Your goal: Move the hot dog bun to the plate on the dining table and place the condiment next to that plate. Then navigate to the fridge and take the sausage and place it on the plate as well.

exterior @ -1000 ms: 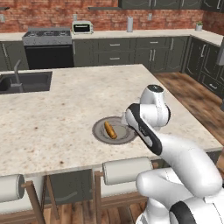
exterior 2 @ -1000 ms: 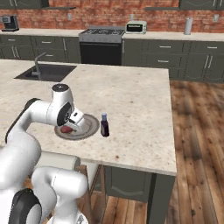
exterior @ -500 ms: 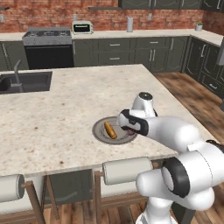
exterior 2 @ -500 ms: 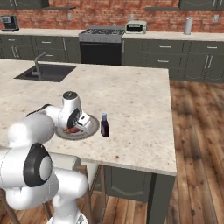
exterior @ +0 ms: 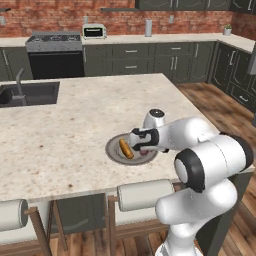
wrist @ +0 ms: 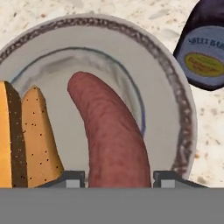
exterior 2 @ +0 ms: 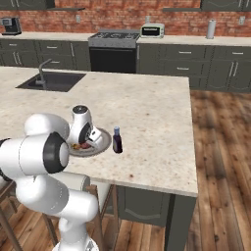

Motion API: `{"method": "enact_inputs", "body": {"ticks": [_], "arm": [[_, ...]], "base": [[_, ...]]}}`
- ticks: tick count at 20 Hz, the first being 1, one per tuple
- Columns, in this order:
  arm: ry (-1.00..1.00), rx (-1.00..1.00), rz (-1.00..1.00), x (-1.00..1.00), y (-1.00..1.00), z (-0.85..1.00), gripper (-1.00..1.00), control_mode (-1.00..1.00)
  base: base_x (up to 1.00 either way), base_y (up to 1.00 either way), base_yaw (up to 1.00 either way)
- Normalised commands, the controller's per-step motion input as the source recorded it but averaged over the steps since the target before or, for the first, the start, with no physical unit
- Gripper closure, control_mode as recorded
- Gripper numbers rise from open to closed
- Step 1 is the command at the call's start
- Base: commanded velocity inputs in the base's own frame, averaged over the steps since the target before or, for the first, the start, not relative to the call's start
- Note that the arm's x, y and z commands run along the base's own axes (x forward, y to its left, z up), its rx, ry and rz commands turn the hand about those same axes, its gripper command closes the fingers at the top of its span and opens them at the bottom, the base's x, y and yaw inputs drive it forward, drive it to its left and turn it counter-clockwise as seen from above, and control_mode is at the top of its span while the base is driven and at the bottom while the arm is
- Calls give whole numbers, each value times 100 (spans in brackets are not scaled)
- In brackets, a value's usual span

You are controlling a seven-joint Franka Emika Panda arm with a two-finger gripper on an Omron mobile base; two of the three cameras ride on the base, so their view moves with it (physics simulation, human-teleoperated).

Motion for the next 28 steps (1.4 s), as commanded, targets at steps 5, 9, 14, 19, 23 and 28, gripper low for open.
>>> {"method": "enact_inputs", "body": {"ticks": [5, 9, 14, 19, 23, 28], "arm": [[0, -1, -7, 5, 0, -36, 100, -100], [0, 0, -5, 19, 0, -26, -100, -100], [-1, 0, -3, 10, 0, -5, -100, -100], [-3, 0, -2, -24, 0, 34, -100, -100], [-13, 0, 0, -45, 0, 94, -100, -100], [-13, 0, 0, -60, 0, 100, -100, -100]], "base": [[0, 0, 0], [0, 0, 0], [0, 0, 0], [0, 0, 0], [0, 0, 0], [0, 0, 0]]}}
